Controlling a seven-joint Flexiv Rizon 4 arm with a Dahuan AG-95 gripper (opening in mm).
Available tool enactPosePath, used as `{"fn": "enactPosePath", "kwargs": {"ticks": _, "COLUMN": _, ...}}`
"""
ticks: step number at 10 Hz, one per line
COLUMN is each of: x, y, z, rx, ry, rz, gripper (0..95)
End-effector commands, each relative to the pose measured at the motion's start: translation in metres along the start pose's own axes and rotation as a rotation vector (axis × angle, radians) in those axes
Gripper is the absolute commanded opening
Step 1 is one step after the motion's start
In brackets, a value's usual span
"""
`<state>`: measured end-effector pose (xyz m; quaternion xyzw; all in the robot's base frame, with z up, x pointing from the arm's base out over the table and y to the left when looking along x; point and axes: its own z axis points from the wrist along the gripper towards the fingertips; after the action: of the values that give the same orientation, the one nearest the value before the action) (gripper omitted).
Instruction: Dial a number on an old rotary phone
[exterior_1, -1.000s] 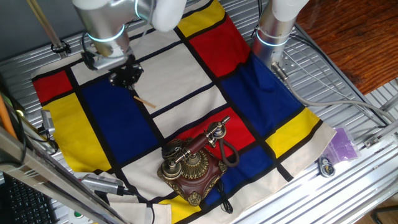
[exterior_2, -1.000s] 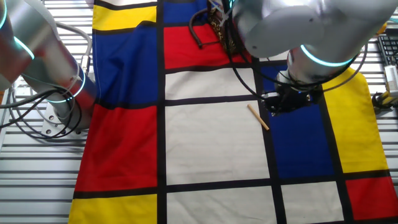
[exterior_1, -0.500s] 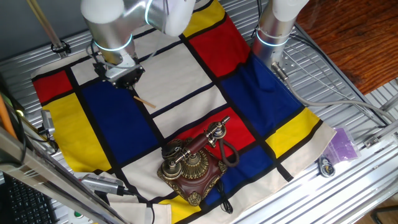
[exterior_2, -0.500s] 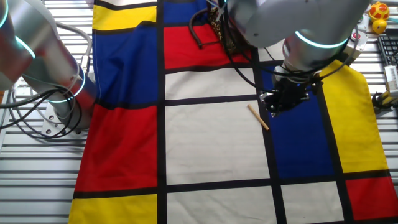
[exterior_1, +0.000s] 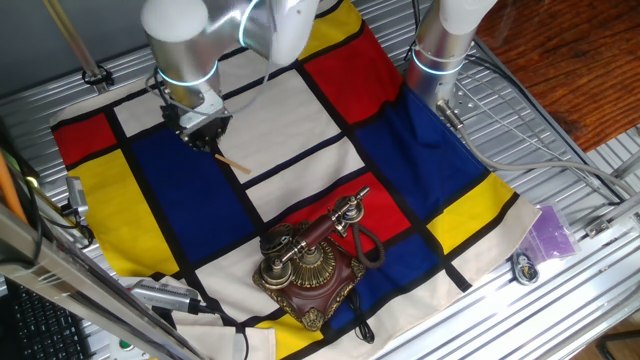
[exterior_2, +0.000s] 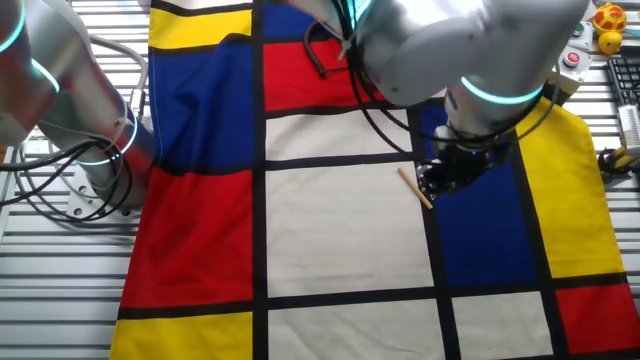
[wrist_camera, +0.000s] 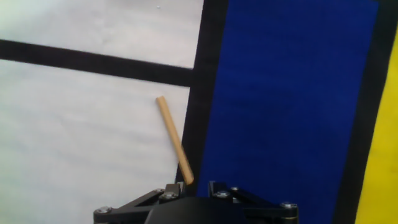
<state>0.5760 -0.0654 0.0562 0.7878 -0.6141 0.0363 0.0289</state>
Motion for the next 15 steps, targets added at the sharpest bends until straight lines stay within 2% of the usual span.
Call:
{"fn": "enactPosePath", "kwargs": {"ticks": 1, "x": -0.010, "y": 0.005, "z": 0.007, "rx": 0.027, "ry": 0.026, "rz": 0.004, "gripper": 19.0}}
{"fn": "enactPosePath", "kwargs": {"ticks": 6, "x": -0.027, "y": 0.012, "z": 0.026, "rx": 0.062, "ry": 0.032, "rz": -0.005, "gripper": 19.0}}
{"fn": "enactPosePath", "kwargs": {"ticks": 15, "x": -0.028, "y": 0.014, "z": 0.038, "rx": 0.080, "ry": 0.028, "rz": -0.034, "gripper": 19.0}}
